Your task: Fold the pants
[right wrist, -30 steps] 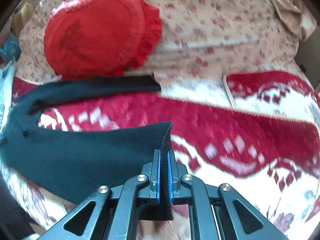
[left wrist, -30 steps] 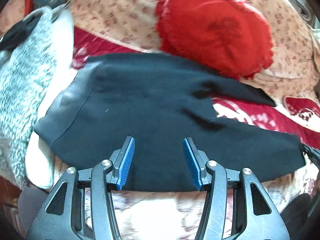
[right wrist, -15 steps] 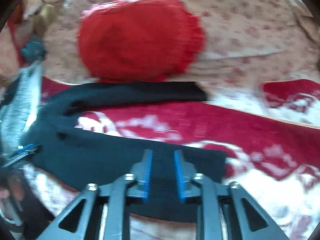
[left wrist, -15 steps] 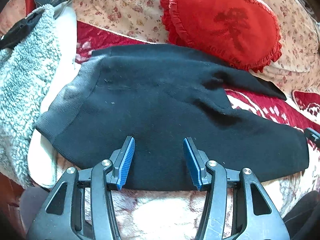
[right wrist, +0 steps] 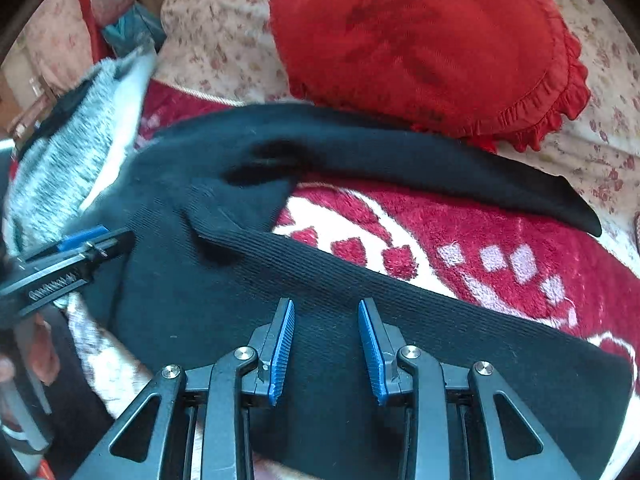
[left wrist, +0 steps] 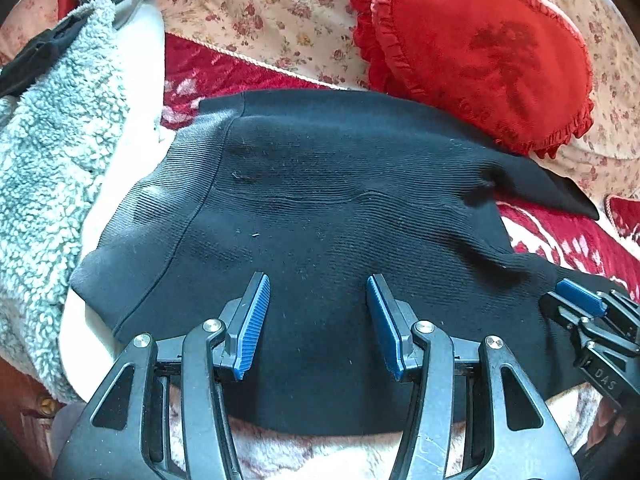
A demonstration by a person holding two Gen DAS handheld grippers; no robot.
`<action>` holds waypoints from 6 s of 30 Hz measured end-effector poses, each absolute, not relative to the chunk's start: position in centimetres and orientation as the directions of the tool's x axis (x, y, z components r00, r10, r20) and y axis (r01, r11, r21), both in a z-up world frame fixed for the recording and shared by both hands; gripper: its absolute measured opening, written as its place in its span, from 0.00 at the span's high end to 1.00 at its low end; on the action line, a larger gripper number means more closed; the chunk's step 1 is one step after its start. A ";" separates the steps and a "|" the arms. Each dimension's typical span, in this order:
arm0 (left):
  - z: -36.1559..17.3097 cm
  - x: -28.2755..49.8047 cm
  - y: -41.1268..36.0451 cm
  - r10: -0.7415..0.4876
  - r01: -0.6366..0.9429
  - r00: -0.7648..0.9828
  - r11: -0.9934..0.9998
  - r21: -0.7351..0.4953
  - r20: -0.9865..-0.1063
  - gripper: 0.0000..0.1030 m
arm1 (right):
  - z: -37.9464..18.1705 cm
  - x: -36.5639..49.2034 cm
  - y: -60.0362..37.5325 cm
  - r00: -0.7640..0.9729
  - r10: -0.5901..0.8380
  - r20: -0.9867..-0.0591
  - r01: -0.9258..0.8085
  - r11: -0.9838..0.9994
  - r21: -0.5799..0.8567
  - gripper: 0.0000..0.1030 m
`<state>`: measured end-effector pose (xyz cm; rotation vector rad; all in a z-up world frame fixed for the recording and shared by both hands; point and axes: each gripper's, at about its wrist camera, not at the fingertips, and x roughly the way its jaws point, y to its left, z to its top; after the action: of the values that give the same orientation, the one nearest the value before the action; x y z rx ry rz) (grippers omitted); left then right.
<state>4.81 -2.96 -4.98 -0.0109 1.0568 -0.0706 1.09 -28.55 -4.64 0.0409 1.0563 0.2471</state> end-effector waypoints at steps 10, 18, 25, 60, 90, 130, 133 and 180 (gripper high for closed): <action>-4.7 8.4 -0.2 -0.100 0.014 0.484 0.994 -0.106 -0.870 0.38 | -1.2 4.9 -27.7 0.510 0.255 -0.822 -0.240 0.959 0.149 0.69; -5.3 11.7 3.3 -0.069 -0.068 0.479 0.991 -0.116 -0.875 0.38 | -0.5 13.6 -21.9 0.504 0.315 -0.804 -0.404 0.909 0.103 0.61; -6.3 12.6 4.3 -0.083 -0.059 0.486 0.990 -0.128 -0.870 0.38 | -2.9 21.3 -16.1 0.421 0.316 -0.850 -0.548 0.835 0.040 0.58; 0.5 1.1 14.9 0.052 -0.325 0.615 0.926 -0.193 -0.787 0.38 | -3.7 -3.0 -12.4 0.465 0.430 -0.774 -0.508 0.846 0.164 0.90; -3.9 4.4 -8.9 -0.231 0.282 0.441 0.953 -0.110 -0.867 0.38 | -1.5 11.1 -28.9 0.423 0.282 -0.861 -0.075 0.958 0.277 0.64; -4.0 0.1 -10.9 -0.449 0.521 0.386 0.827 -0.212 -0.806 0.94 | -2.7 12.8 -32.5 0.401 0.053 -0.915 0.003 0.998 0.059 0.96; -4.0 -0.5 -10.6 -0.452 0.530 0.375 0.821 -0.212 -0.810 0.94 | 0.4 8.8 -34.6 0.448 0.073 -0.891 -0.013 0.997 0.075 0.96; -1.7 -2.1 -10.8 -0.434 0.455 0.334 0.852 -0.259 -0.837 0.54 | -0.7 -8.7 -45.9 0.362 -0.002 -0.932 0.111 0.993 0.041 0.94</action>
<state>-2.10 -10.83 -1.69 0.0226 1.0847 -0.5799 -8.66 -45.86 -0.69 0.1030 1.1984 -0.0731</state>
